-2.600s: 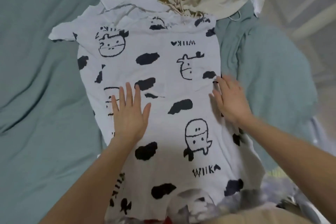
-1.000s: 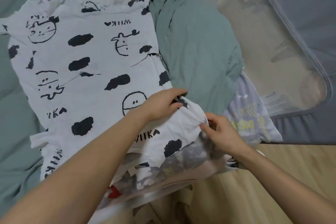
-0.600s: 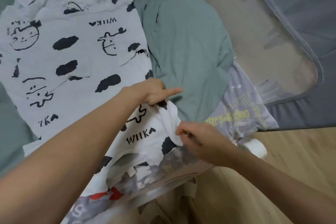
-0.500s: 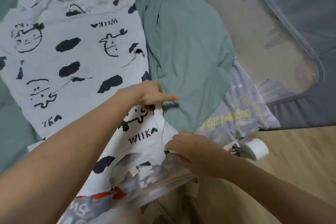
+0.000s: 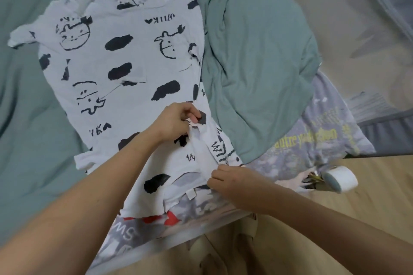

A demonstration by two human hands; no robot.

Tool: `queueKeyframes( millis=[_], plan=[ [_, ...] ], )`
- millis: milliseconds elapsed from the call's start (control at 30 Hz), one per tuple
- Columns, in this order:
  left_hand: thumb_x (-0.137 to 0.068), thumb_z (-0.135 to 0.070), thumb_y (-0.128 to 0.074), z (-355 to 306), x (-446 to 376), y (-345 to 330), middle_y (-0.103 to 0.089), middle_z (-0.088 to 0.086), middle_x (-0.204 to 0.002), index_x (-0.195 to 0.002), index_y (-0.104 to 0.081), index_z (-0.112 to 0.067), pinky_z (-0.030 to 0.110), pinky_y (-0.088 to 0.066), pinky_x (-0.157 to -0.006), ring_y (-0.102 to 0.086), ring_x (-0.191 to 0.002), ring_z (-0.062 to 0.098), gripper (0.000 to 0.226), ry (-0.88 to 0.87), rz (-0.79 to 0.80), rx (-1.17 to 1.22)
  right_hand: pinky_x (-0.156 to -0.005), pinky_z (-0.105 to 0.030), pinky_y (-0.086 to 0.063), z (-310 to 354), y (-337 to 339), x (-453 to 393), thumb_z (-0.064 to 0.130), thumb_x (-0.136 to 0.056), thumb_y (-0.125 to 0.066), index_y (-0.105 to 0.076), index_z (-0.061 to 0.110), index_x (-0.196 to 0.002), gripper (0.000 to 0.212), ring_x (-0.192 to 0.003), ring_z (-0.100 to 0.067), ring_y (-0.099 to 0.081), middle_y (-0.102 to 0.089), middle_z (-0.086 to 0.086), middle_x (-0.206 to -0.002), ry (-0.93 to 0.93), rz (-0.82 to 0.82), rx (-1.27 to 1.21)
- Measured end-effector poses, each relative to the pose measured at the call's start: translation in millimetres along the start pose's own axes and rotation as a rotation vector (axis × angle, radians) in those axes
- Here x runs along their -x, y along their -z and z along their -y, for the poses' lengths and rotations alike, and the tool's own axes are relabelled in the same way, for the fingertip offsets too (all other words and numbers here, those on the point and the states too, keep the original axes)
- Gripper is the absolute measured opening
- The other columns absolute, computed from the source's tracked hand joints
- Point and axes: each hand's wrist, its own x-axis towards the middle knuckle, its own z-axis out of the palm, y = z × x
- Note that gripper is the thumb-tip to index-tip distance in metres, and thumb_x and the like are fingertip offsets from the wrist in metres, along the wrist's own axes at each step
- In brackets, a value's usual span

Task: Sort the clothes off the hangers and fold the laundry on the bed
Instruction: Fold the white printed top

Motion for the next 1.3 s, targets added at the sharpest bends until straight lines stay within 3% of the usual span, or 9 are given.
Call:
queueKeyframes(
  millis=[100,167,267,467,633,767,933,1167,1300],
  plan=[
    [-0.083,0.013,-0.037,21,7,4,-0.063,0.003,-0.079,-0.095,-0.066,-0.008,0.044,-0.056,-0.085,-0.06,-0.073,0.021,0.038,0.089,-0.038,0.179,-0.054,-0.023,-0.045,6,-3,-8,-0.004,-0.054,-0.07,-0.052,0.019,-0.08,0.039,-0.07,-0.015,-0.051,-0.054,0.002,-0.077,-0.011,0.02,-0.036],
    [-0.088,-0.002,-0.054,25,10,1,-0.06,0.001,-0.088,-0.102,-0.063,-0.013,0.038,-0.055,-0.083,-0.059,-0.073,0.016,0.019,0.026,-0.083,0.112,-0.053,-0.024,-0.046,9,-6,-14,-0.002,-0.051,-0.076,-0.055,0.018,-0.08,0.041,-0.07,-0.016,-0.052,-0.055,0.002,-0.077,-0.028,0.026,-0.03],
    [-0.079,-0.021,-0.075,22,8,-6,-0.05,-0.001,-0.105,-0.114,-0.054,-0.019,0.027,-0.048,-0.078,-0.055,-0.079,0.014,0.041,-0.115,-0.093,-0.114,-0.053,-0.029,-0.049,10,-12,-21,-0.003,-0.053,-0.077,-0.054,0.017,-0.082,0.042,-0.07,-0.019,-0.052,-0.054,0.0,-0.077,-0.027,0.012,-0.028],
    [-0.086,-0.01,-0.055,9,-4,-20,-0.047,-0.004,-0.11,-0.107,-0.057,-0.018,0.03,-0.039,-0.067,-0.052,-0.082,0.018,0.023,-0.223,-0.202,-0.434,-0.046,-0.029,-0.045,11,-3,-25,-0.002,-0.052,-0.078,-0.053,0.015,-0.075,0.038,-0.062,-0.021,-0.051,-0.052,-0.001,-0.069,-0.116,-0.04,-0.002],
    [-0.085,-0.005,-0.058,-38,-20,-15,-0.06,0.002,-0.108,-0.082,-0.06,-0.011,0.025,-0.047,-0.073,-0.062,-0.075,0.014,0.006,-0.206,-0.163,-0.054,-0.045,-0.027,-0.038,-4,44,-2,0.014,-0.064,-0.079,-0.044,0.016,-0.078,0.038,-0.062,-0.026,-0.055,-0.051,-0.001,-0.076,-0.49,-0.223,0.013],
    [-0.09,0.009,-0.049,-81,-42,-27,-0.063,0.013,-0.085,-0.078,-0.053,-0.003,0.022,-0.057,-0.057,-0.066,-0.05,0.013,0.017,0.019,0.02,0.422,-0.055,-0.036,-0.039,-48,81,29,0.005,-0.076,-0.067,-0.051,0.01,-0.075,0.018,-0.063,-0.027,-0.051,-0.047,-0.003,-0.083,-0.816,-0.37,-0.099],
    [-0.088,0.004,-0.054,-93,-80,-41,-0.059,0.005,-0.059,-0.08,-0.057,-0.006,0.023,-0.055,-0.059,-0.063,-0.051,0.013,0.013,0.12,0.002,0.317,-0.058,-0.028,-0.024,-99,89,47,-0.001,-0.072,-0.065,-0.051,0.009,-0.067,0.019,-0.064,-0.021,-0.046,-0.05,-0.003,-0.07,-0.944,-0.394,-0.27],
    [-0.082,-0.013,-0.062,-91,-110,-41,-0.067,0.009,-0.071,-0.086,-0.069,0.002,0.022,-0.047,-0.052,-0.055,-0.055,0.019,0.017,0.196,-0.174,0.163,-0.054,-0.024,-0.033,-132,69,52,0.003,-0.075,-0.069,-0.052,0.013,-0.069,0.02,-0.056,-0.013,-0.045,-0.055,-0.003,-0.062,-1.154,-0.479,-0.504],
    [-0.085,-0.028,-0.071,-89,-106,-36,-0.071,0.002,-0.088,-0.097,-0.069,-0.007,0.019,-0.048,-0.069,-0.06,-0.072,0.012,0.025,-0.009,-0.127,0.086,-0.063,-0.029,-0.038,-128,63,53,0.015,-0.077,-0.073,-0.055,0.017,-0.082,0.018,-0.065,-0.01,-0.05,-0.056,0.005,-0.069,-1.222,-0.471,-0.599]
  ],
)
